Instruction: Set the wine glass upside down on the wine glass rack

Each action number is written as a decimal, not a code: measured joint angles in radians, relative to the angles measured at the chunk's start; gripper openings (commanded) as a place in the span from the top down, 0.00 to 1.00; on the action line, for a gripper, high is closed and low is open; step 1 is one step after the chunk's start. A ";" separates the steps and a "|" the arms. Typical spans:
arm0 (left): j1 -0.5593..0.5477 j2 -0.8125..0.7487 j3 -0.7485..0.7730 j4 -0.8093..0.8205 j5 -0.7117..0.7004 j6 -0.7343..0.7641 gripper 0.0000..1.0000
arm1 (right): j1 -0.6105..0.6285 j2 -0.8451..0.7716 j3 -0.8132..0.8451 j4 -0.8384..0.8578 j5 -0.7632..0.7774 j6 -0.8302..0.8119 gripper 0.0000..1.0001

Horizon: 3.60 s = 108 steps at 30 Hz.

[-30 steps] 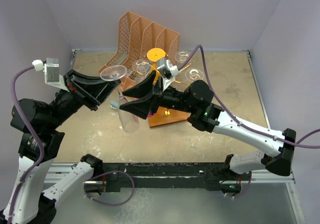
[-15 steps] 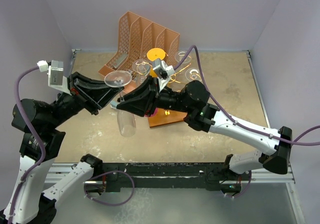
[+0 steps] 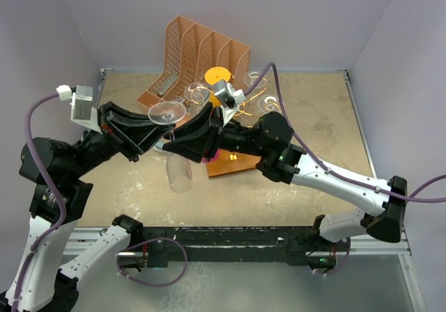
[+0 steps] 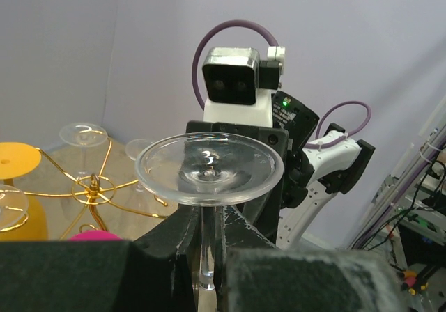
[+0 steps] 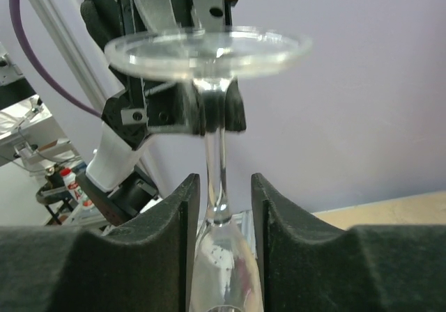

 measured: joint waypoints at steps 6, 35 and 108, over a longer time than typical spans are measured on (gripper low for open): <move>0.000 0.000 -0.013 -0.018 0.021 -0.002 1.00 | -0.001 0.000 0.000 0.019 0.024 -0.001 0.76; -0.001 -0.014 -0.016 -0.054 -0.040 0.015 0.48 | -0.002 -0.035 -0.080 0.030 0.048 -0.011 1.00; -0.001 -0.119 -0.016 -0.338 -0.454 0.128 0.43 | -0.006 -0.516 -0.669 -0.169 1.006 -0.095 1.00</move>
